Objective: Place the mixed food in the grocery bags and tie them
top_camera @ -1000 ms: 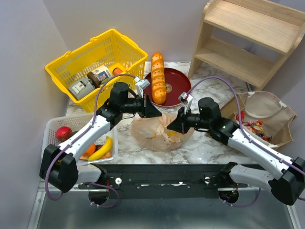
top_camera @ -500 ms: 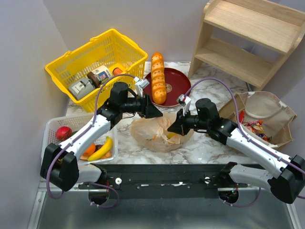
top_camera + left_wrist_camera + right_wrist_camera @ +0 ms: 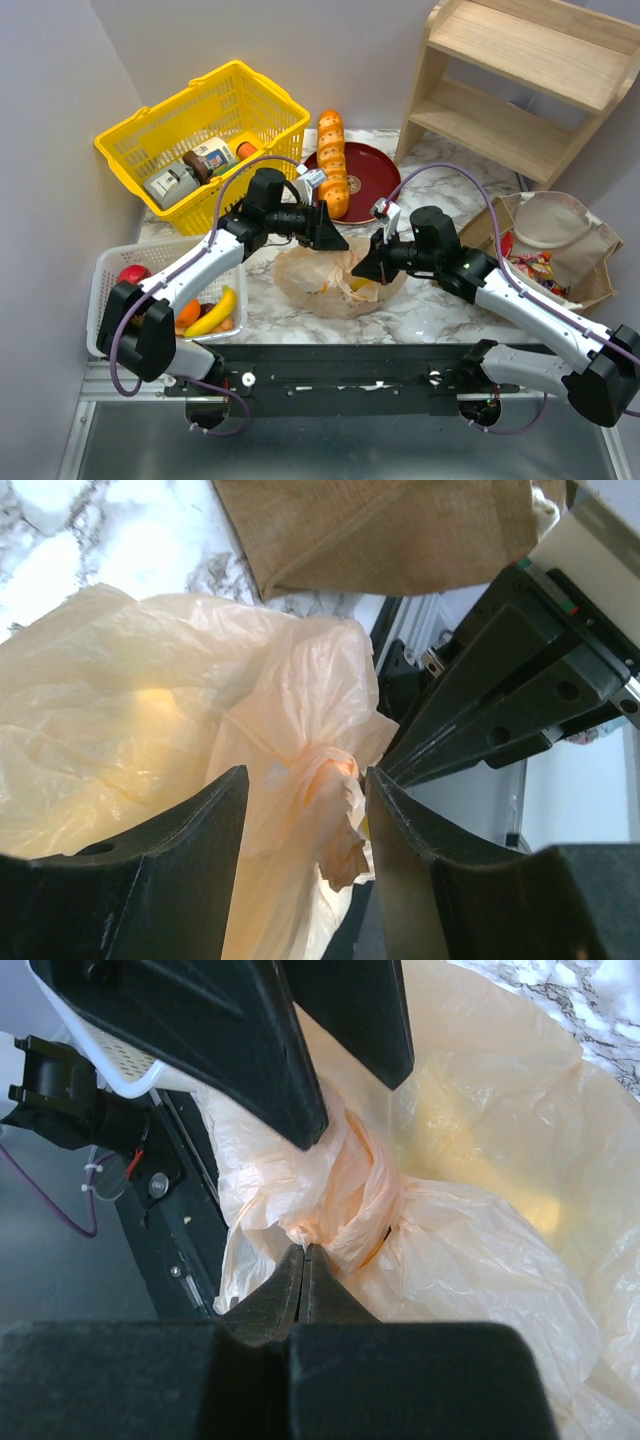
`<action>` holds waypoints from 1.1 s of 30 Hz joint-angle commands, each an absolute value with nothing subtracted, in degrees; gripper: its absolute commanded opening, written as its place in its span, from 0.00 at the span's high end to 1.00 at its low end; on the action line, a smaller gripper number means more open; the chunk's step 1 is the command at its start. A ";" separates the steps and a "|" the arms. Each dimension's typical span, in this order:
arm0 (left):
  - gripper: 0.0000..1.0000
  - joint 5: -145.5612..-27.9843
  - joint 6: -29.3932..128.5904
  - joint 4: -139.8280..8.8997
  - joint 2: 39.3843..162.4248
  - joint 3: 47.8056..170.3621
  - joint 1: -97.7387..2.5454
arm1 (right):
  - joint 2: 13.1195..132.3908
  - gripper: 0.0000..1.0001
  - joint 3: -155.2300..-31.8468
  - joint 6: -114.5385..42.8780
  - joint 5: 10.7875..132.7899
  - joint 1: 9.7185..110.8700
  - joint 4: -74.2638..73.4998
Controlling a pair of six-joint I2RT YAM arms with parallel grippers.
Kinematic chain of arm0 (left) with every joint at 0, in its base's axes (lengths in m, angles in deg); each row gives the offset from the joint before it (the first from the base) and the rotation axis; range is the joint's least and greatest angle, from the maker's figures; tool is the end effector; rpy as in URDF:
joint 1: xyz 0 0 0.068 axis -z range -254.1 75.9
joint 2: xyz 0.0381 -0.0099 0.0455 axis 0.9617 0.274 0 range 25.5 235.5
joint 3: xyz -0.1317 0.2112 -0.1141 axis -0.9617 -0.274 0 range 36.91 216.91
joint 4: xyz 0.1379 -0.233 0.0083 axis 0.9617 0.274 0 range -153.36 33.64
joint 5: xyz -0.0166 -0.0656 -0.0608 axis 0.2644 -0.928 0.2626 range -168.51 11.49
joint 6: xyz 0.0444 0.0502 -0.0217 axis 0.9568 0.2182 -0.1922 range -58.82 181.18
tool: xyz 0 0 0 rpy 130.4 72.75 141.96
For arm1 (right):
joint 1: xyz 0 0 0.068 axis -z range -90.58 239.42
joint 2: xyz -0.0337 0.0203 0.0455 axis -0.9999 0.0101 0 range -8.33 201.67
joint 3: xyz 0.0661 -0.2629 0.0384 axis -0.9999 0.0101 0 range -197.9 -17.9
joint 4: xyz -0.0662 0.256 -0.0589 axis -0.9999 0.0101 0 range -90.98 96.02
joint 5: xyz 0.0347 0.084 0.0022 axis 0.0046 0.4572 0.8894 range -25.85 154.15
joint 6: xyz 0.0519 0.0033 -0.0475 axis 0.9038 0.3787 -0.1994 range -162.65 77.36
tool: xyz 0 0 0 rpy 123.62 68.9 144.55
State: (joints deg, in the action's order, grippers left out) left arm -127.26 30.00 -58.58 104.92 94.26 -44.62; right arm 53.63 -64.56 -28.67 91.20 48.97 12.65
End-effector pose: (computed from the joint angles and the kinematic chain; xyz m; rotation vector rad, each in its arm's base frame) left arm 0.2661 -0.2002 0.2831 0.5615 2.1391 -1.4941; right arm 0.1861 0.1932 0.2774 -0.7976 2.0437 1.0507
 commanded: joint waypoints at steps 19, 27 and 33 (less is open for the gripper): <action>0.49 -135.03 37.89 -45.78 111.01 100.46 -40.00 | 54.78 0.99 -65.63 -32.36 90.34 48.64 14.40; 0.58 -135.20 34.82 -49.12 112.16 100.37 -39.73 | 55.04 0.99 -65.45 -33.33 92.01 48.64 14.40; 0.64 -134.93 32.35 -52.28 112.42 99.84 -39.64 | 55.75 0.99 -65.45 -34.12 93.94 48.55 14.58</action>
State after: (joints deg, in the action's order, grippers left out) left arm -133.27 35.07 -48.68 111.82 98.63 -40.10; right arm 55.03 -64.56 -32.56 92.00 48.97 13.68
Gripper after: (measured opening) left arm 0.388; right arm 0.012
